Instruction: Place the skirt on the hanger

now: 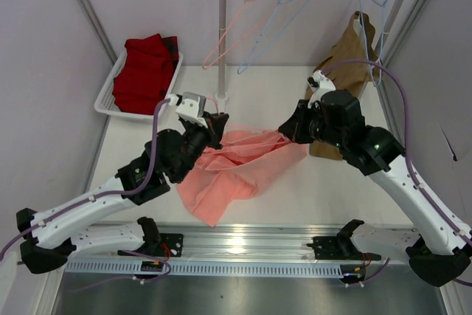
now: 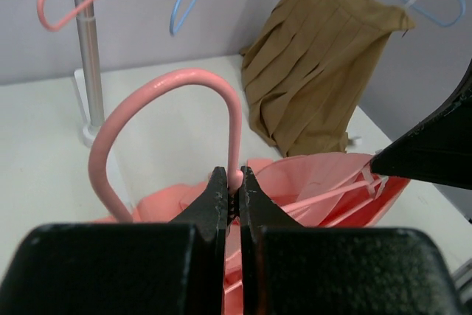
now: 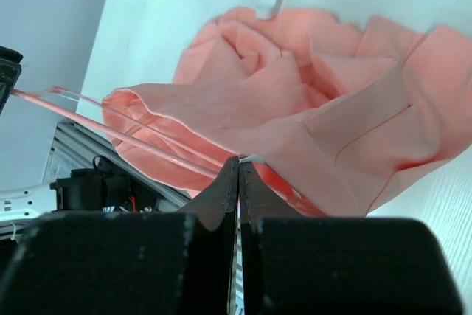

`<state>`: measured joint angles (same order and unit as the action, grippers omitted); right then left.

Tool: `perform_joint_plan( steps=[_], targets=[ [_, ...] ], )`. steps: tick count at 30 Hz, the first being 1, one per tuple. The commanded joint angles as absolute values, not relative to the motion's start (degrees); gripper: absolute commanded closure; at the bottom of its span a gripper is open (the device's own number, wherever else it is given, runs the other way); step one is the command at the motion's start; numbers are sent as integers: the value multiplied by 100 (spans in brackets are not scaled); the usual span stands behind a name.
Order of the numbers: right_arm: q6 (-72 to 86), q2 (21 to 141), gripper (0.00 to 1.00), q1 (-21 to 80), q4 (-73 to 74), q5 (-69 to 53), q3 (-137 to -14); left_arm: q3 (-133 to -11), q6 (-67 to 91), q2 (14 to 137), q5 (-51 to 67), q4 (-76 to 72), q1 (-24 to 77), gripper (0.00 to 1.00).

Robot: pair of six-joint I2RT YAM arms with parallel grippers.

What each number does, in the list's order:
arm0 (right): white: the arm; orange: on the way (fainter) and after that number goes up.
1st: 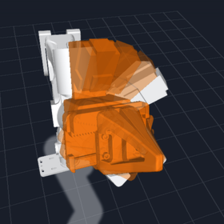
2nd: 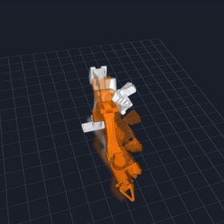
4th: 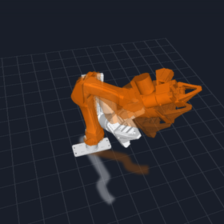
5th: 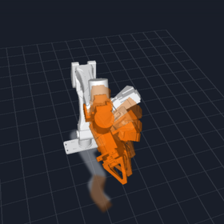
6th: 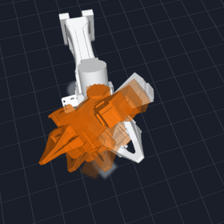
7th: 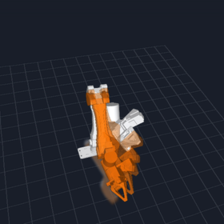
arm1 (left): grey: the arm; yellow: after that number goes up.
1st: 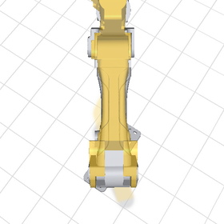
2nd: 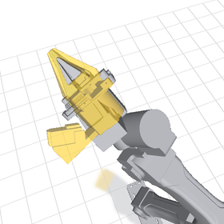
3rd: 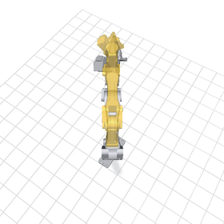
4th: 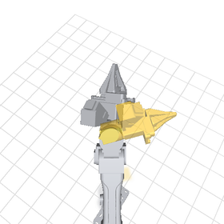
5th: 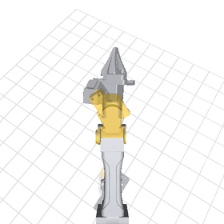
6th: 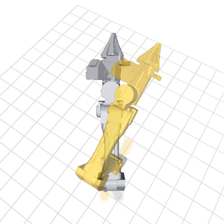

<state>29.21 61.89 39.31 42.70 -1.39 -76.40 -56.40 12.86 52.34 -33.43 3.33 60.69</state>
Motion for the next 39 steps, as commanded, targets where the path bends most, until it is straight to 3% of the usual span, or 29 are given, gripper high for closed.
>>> perform_joint_plan(
  steps=[1,11,20,23,26,27,30,31,34,39],
  targets=[
    [2655,6345,100,3999,4534,-194,-8313,-6485,1064,5422,-3419,-237,6064,100],
    [2355,6653,100,3850,4843,-228,-9465,-7899,783,5976,-3332,-44,6056,100],
    [2294,6926,100,3858,5009,-361,-10256,-9921,466,7250,-2313,1527,6056,100],
    [2215,6786,100,3858,5115,-141,-10117,-11219,255,7811,-2101,2441,6056,100],
    [2162,6592,99,3823,5133,-26,-9836,-11680,176,8068,-1925,2917,6056,100],
    [2162,6531,97,3823,5081,-79,-9609,-11689,184,8086,-1873,2988,6056,100],
    [2136,6215,78,3832,4923,-237,-9099,-11584,228,8077,-1802,2962,6056,100],
    [2118,6127,67,3841,4896,-290,-8957,-11506,246,8051,-1767,2927,6056,100],
    [2031,5775,50,3850,4895,-369,-8666,-11452,246,7998,-1714,2865,6047,100],
    [1785,5309,42,3850,4888,-623,-8885,-11540,263,8024,-1530,2926,5968,100]
  ],
)
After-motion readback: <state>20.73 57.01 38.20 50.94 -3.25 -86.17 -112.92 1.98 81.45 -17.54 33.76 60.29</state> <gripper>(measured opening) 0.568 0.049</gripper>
